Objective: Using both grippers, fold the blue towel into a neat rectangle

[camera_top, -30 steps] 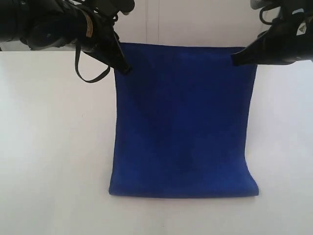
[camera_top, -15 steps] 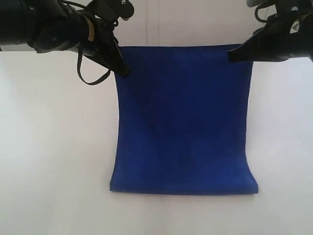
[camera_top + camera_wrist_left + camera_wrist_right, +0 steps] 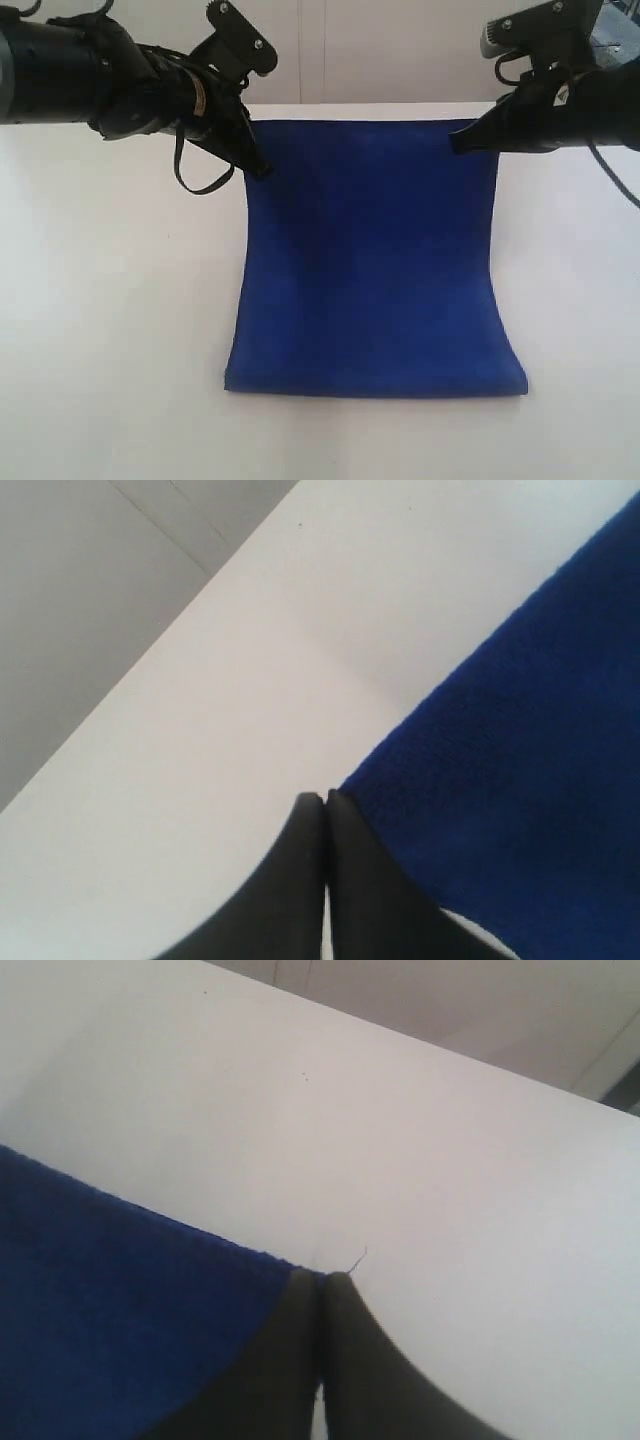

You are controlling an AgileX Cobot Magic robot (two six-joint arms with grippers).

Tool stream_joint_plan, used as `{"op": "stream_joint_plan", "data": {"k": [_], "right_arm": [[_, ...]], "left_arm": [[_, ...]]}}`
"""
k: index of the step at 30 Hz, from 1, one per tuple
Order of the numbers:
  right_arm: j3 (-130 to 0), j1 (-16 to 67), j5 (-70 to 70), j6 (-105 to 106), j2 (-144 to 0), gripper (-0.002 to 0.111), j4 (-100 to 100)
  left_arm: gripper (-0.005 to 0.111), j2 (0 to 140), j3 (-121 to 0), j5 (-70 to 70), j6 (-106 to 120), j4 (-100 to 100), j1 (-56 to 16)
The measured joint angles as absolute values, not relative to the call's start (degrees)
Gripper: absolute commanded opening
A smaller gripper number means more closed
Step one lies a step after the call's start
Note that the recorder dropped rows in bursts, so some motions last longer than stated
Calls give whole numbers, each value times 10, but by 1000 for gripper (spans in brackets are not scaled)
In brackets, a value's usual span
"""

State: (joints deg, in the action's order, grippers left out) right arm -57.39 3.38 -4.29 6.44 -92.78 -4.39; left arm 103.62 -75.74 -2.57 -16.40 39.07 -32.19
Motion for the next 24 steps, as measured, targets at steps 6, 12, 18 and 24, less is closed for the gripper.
{"op": "stream_joint_plan", "data": {"k": [6,12,18,24], "right_arm": [[-575,34,16,63,-982,0,-46],[-584,34,35,63,-1026,0,-47],[-621,34,28,63,-996,0,-47],[-644,33,32,63,-1028,0,-47]], "left_arm": [[0,1080,-757,20,-164,392,-299],[0,1104,-773,39,-164,393,-295],[0,1104,-835,7,-164,394,-295],[0,1124,-838,7,-164,394,-293]]}}
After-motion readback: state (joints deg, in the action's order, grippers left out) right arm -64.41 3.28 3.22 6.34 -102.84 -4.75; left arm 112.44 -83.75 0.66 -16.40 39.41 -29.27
